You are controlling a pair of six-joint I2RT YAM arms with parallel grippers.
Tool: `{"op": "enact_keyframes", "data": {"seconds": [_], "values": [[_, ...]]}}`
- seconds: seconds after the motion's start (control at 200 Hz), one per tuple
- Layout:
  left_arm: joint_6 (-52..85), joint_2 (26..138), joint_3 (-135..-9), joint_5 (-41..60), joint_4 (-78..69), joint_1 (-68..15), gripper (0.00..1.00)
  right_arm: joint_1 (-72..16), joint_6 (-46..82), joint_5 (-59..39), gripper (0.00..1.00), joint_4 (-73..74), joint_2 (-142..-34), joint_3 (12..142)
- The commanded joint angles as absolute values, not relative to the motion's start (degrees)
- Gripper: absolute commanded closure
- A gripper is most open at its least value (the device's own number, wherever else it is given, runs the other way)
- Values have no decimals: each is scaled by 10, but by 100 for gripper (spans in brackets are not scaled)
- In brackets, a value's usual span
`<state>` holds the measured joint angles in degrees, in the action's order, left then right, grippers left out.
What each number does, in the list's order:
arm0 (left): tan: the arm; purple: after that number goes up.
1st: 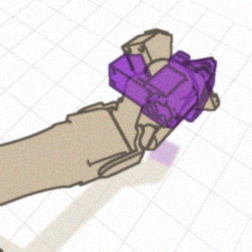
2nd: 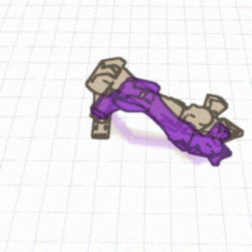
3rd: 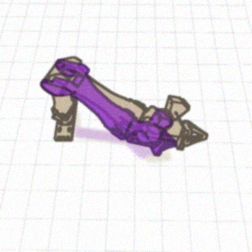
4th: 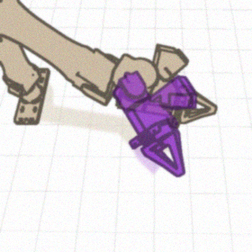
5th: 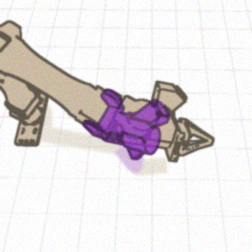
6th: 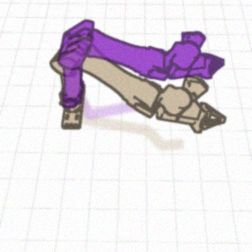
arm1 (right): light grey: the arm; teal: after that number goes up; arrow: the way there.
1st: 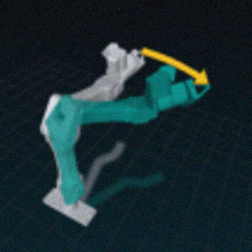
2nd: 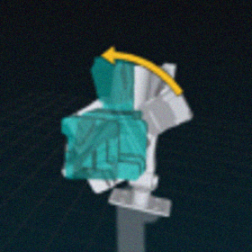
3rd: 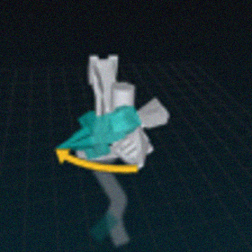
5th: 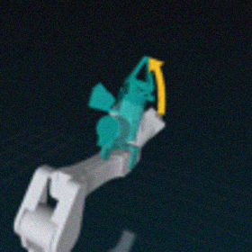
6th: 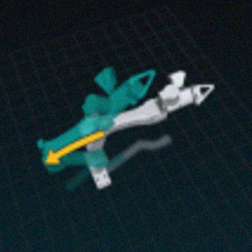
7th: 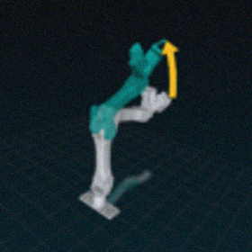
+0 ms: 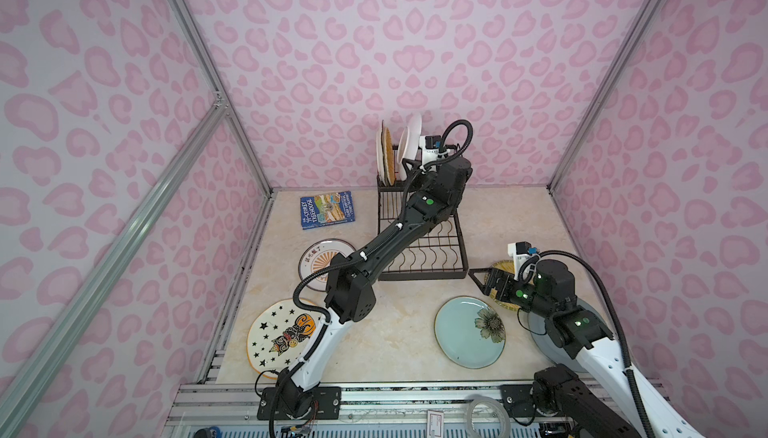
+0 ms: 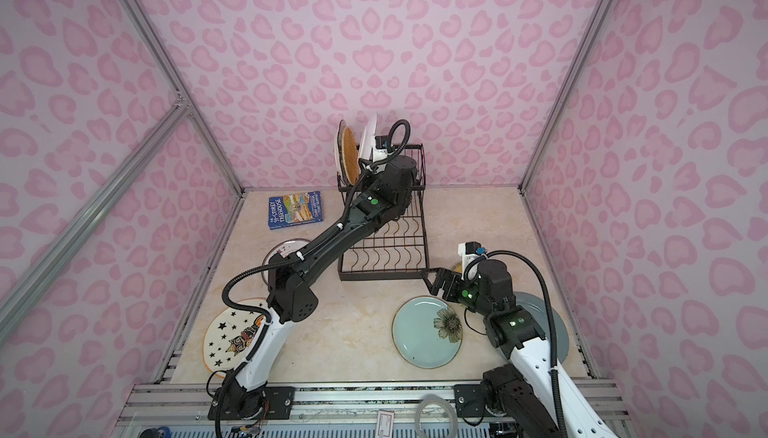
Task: Load the plates into the dish rack
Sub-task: 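Lower the white plate into the upper rack slot beside the rattan tray, then press the white plate down into the slot with the left gripper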
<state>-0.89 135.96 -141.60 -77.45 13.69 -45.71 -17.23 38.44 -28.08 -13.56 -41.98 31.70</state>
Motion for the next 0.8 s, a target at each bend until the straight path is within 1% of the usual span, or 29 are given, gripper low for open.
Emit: {"op": "enact_keyframes", "data": {"seconds": [0.0, 0.405, 0.605, 0.795], "values": [[20, 1367, -1427, -770, 137, -454, 98, -173, 382, -282, 3, -134, -422, 319], [60, 1372, -1425, -753, 178, -445, 98, -174, 383, -280, 3, -129, -431, 319], [113, 1372, -1425, -737, 232, -438, 98, -174, 383, -279, 3, -128, -435, 319], [134, 1369, -1422, -727, 249, -435, 98, -176, 385, -278, 3, -125, -439, 319]]}}
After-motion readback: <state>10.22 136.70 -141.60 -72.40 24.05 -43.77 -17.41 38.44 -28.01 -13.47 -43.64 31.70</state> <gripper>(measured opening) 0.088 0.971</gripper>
